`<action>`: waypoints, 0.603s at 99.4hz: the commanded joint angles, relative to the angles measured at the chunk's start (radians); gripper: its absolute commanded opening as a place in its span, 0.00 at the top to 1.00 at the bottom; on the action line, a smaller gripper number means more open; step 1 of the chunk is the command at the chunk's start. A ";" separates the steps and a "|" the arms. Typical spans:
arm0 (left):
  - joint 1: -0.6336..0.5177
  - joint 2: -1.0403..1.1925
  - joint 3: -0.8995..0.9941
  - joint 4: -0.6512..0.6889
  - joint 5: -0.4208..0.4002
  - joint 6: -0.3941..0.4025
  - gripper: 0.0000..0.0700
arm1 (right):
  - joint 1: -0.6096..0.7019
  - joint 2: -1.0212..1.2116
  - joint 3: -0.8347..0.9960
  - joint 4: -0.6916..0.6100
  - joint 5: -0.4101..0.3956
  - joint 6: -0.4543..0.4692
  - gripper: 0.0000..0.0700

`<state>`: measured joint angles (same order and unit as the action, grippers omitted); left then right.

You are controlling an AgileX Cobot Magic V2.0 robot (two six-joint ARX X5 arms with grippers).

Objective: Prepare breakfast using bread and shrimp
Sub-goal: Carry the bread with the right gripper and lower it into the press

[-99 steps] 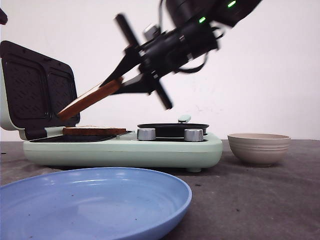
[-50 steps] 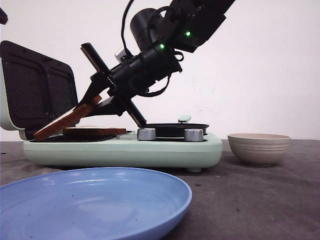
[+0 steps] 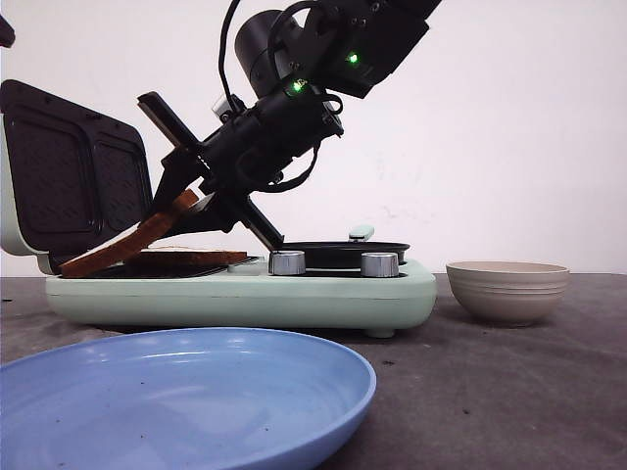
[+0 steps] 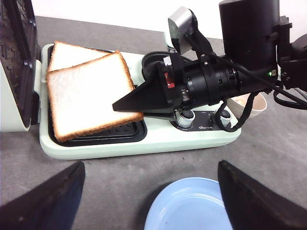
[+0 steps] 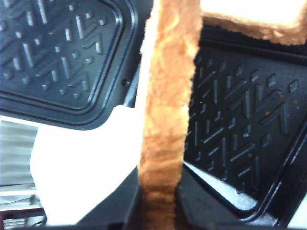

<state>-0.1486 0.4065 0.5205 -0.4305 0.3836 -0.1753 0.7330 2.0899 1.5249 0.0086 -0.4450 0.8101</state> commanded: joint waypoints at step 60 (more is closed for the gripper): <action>-0.001 0.003 0.002 0.009 -0.003 0.005 0.32 | 0.007 0.021 0.039 -0.159 0.088 -0.185 0.58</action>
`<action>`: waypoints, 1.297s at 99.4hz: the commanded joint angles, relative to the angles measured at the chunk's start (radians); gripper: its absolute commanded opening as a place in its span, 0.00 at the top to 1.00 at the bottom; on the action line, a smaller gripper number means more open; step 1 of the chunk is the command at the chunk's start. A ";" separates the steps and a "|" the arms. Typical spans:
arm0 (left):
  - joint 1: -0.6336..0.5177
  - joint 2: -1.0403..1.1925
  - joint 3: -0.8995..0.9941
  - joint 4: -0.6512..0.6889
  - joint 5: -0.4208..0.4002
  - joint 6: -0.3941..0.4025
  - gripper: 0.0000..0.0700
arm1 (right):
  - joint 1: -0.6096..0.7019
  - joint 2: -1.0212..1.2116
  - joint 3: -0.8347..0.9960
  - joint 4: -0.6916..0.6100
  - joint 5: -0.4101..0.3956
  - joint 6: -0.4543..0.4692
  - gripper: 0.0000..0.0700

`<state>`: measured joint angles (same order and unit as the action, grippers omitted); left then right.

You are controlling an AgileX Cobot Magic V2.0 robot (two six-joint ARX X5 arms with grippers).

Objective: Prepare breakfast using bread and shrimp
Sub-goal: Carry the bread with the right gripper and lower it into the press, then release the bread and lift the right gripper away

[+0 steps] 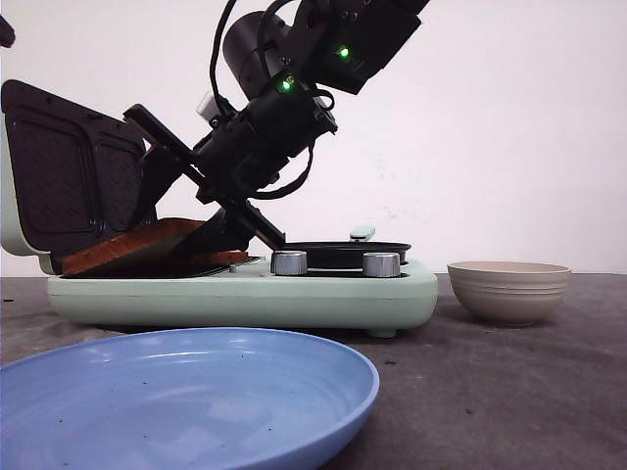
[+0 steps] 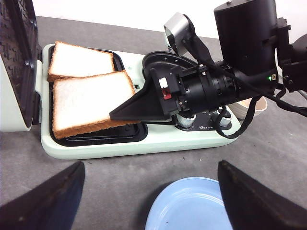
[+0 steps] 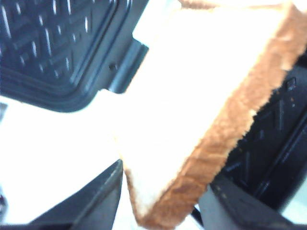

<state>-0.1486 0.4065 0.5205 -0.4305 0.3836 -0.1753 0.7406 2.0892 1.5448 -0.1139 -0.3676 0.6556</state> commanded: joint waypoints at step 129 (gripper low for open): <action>-0.001 0.003 0.002 0.011 -0.003 0.006 0.32 | -0.088 -0.388 0.112 -0.346 0.246 -0.465 0.53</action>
<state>-0.1486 0.4065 0.5205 -0.4301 0.3832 -0.1753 0.6628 1.7149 1.6329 -0.4351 -0.1276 0.2390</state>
